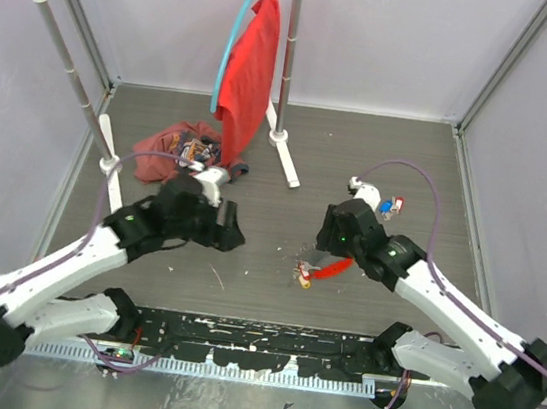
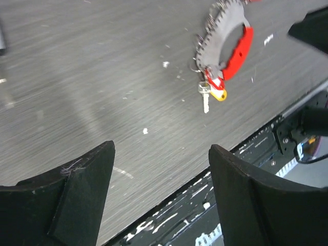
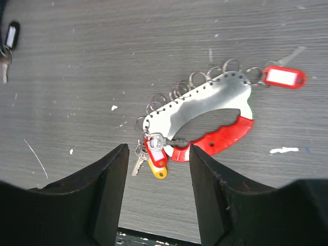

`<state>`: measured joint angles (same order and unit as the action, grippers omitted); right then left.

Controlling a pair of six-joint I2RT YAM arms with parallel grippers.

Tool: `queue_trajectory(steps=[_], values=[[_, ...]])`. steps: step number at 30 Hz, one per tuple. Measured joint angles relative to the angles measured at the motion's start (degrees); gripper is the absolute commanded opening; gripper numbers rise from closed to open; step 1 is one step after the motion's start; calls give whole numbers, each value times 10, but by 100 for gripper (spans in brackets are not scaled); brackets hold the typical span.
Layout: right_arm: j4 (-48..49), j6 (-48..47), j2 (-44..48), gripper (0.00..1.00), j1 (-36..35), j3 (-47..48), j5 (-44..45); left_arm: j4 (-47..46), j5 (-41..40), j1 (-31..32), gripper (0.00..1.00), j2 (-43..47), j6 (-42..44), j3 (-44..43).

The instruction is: Put the keys on the keyring

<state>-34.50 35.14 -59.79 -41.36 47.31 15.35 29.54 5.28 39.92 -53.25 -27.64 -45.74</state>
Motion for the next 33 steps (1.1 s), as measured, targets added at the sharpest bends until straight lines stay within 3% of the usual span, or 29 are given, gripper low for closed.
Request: queue_trajectory(steps=[3, 11, 23, 33], values=[[-27, 22, 55, 55, 0, -3, 33, -59, -12, 64, 68, -82, -28, 0], [-78, 57, 148, 55, 0, -9, 67, -223, -13, 129, 67, -297, -120, -12], [-89, 69, 163, 55, 0, -20, 62, -580, -110, 146, 63, -388, -402, 106], [-91, 69, 169, 55, 0, -20, 59, -673, -228, 229, 67, -456, -549, 114]])
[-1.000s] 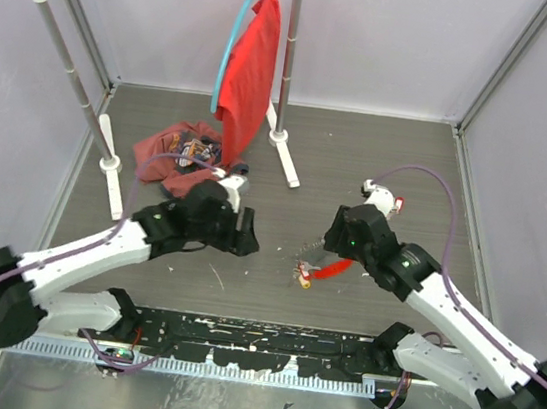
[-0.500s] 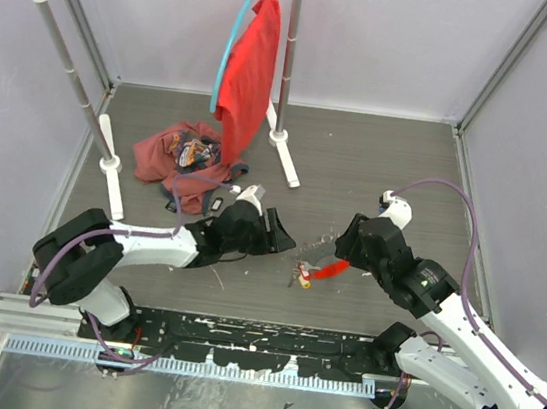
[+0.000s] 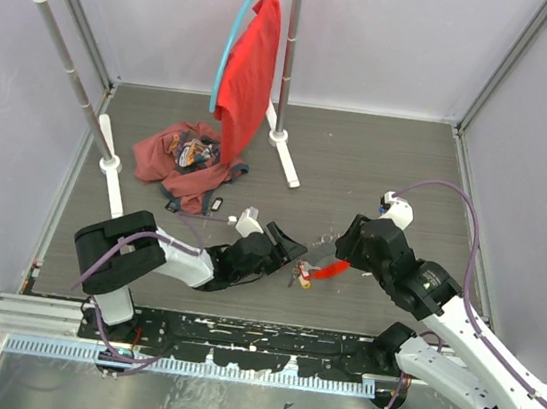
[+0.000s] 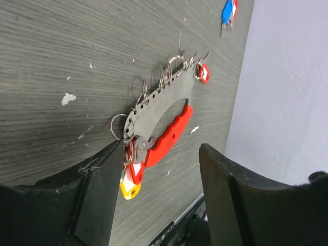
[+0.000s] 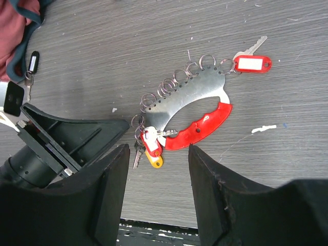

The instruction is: Put the keys on the keyring

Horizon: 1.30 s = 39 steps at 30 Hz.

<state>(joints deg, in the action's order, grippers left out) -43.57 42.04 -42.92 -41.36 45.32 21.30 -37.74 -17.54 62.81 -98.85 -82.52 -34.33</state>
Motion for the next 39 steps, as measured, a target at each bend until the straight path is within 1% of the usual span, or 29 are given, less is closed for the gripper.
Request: queue_trajectory(steps=[6, 12, 17, 25, 39], values=[[-7, -1, 8, 55, 0, 0, 0, 8, -38, 8, 73, 1, -44, 7], [-10, -3, 5, 55, 0, 0, 0, 20, -47, 16, 72, -2, -67, 8], [-11, -3, 6, 55, 0, 0, 0, 2, -49, 19, 70, -24, -87, 4], [-11, -12, 5, 55, 0, 0, 0, -49, -50, 22, 66, -58, -114, 1], [-11, -16, -6, 56, 0, 0, 0, -68, -62, 22, 52, -78, -124, 0]])
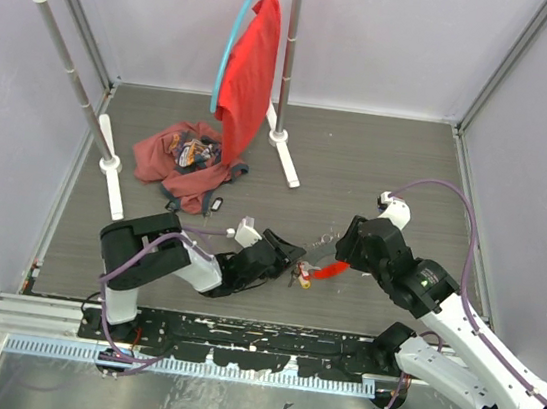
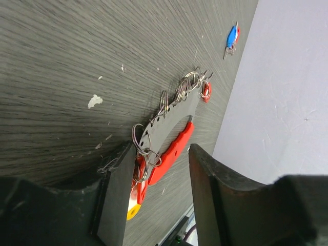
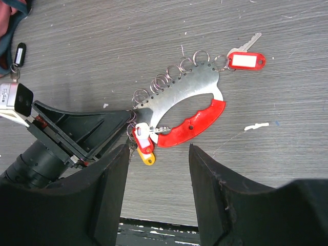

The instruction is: Put the keys on the keyring

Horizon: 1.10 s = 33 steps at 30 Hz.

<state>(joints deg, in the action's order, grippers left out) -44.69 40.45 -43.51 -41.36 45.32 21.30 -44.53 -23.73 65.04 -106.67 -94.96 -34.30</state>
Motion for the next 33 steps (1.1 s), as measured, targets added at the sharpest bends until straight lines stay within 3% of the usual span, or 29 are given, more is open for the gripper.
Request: queue_trajectory(steps=[21, 33], values=[[0, -13, -8, 56, 0, 0, 0, -42, -4, -5, 45, -31, -41, 0], [0, -16, -8, 56, 0, 0, 0, -44, -4, -6, 27, -38, -47, 4]])
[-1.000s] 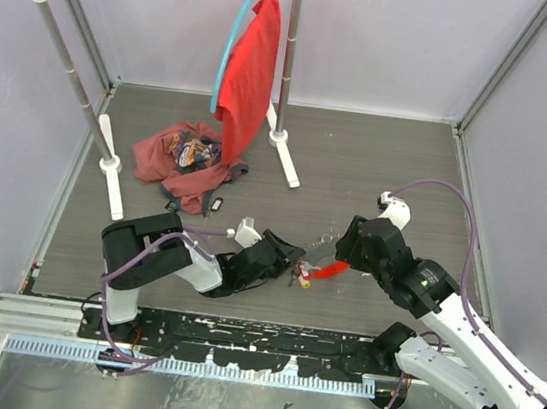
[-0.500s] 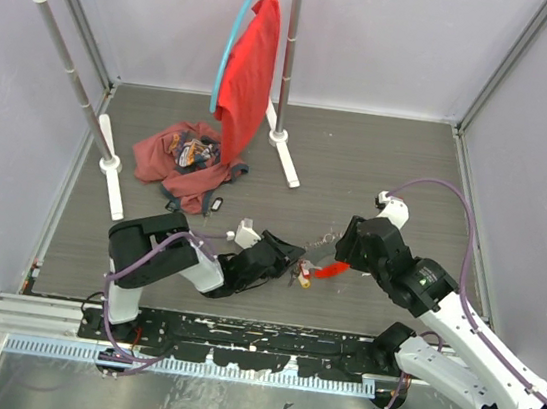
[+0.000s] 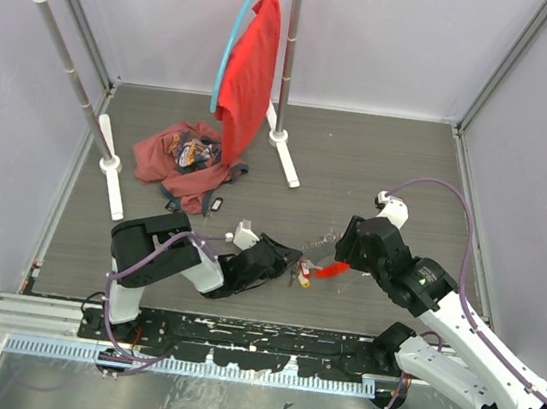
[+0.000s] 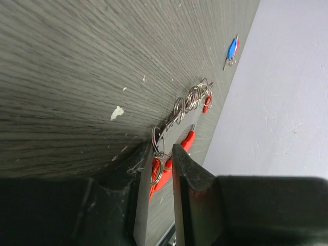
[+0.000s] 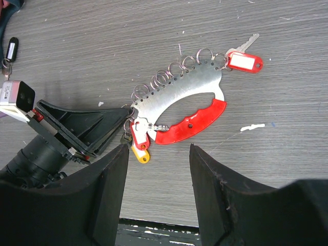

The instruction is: Put the keys on the keyring

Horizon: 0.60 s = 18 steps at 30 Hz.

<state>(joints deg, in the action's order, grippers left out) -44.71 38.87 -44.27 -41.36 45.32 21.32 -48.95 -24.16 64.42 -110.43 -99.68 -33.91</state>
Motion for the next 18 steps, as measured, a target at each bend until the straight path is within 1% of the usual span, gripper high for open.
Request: queue_trajectory(steps=[12, 18], values=[[0, -5, 0, 57, 0, 0, 0, -4, 0, -3, 11, -8, -1, 1], [0, -11, 0, 57, 0, 0, 0, -10, 1, -5, 0, -9, 1, 1]])
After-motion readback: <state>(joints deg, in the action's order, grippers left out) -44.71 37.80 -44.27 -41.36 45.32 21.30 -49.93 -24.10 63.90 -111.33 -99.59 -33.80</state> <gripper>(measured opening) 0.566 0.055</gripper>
